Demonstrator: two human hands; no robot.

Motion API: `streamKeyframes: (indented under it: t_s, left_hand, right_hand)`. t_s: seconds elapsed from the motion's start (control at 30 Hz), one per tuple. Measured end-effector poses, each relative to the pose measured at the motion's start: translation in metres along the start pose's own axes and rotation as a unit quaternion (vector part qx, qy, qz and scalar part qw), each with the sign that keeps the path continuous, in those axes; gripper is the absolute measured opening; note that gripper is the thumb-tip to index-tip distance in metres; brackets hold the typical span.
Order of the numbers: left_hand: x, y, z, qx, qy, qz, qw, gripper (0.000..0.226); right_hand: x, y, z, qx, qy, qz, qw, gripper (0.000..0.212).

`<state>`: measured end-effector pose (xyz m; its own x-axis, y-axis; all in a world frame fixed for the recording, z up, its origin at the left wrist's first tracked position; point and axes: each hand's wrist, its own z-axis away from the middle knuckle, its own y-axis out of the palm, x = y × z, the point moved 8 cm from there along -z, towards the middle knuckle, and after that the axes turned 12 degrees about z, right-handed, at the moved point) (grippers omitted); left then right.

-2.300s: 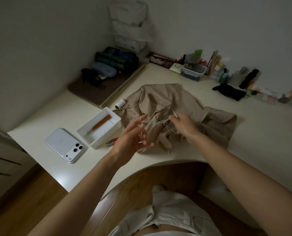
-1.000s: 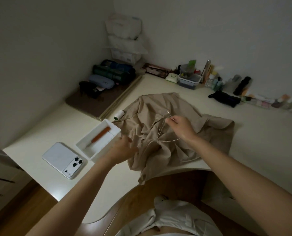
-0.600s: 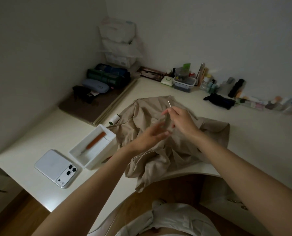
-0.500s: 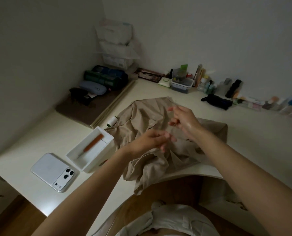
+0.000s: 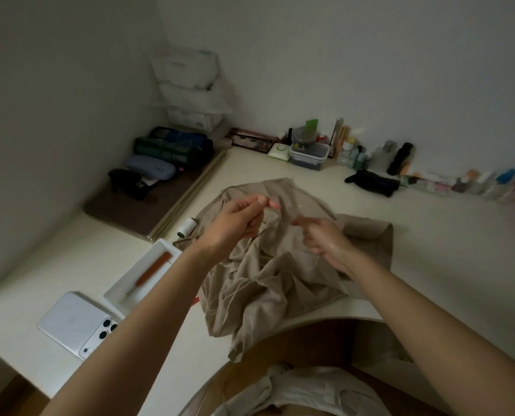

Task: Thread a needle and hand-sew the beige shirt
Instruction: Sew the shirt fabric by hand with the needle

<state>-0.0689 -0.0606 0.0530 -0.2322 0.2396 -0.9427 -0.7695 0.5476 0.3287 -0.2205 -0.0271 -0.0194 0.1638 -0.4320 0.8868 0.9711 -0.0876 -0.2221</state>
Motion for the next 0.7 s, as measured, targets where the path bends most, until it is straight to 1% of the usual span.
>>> streamKeyframes:
  t_s: [0.07, 0.13, 0.2, 0.33, 0.43, 0.5, 0.53, 0.57, 0.6, 0.7]
  left_hand:
    - [0.001, 0.004, -0.003, -0.007, -0.001, -0.009, 1.000, 0.031]
    - [0.000, 0.006, -0.005, -0.013, 0.002, -0.015, 1.000, 0.030]
    - [-0.003, 0.004, -0.007, -0.024, 0.010, -0.022, 0.999, 0.030]
    - [-0.006, -0.010, -0.007, -0.083, 0.031, -0.014, 0.996, 0.031]
    - [-0.005, -0.028, -0.003, -0.140, 0.042, -0.029, 0.989, 0.032]
    - [0.007, -0.044, 0.000, -0.184, 0.024, -0.036, 0.982, 0.031]
    - [0.016, -0.049, 0.002, -0.192, -0.001, -0.039, 0.981, 0.032]
    - [0.027, -0.049, 0.004, -0.184, -0.031, -0.050, 0.981, 0.035]
    - [0.038, -0.044, 0.007, -0.158, -0.061, -0.067, 0.983, 0.038]
    - [0.061, -0.018, 0.018, -0.045, -0.120, -0.102, 0.986, 0.035]
  right_hand:
    - [0.020, 0.025, 0.013, 0.107, -0.039, -0.018, 0.993, 0.018]
    - [0.030, 0.048, 0.026, 0.199, -0.061, -0.007, 0.978, 0.013]
    - [0.029, 0.064, 0.032, 0.241, -0.068, 0.015, 0.968, 0.015]
    - [0.023, 0.073, 0.030, 0.241, -0.063, 0.018, 0.968, 0.013]
    - [0.021, 0.068, 0.029, 0.234, -0.057, 0.001, 0.971, 0.012]
    - [0.022, 0.061, 0.028, 0.207, -0.055, -0.009, 0.977, 0.012]
    - [0.023, 0.056, 0.026, 0.186, -0.055, -0.012, 0.981, 0.013]
    - [0.025, 0.051, 0.024, 0.163, -0.054, -0.015, 0.985, 0.014]
    - [0.026, 0.046, 0.022, 0.143, -0.054, -0.019, 0.988, 0.015]
    - [0.028, 0.031, 0.013, 0.082, -0.055, -0.031, 0.995, 0.014]
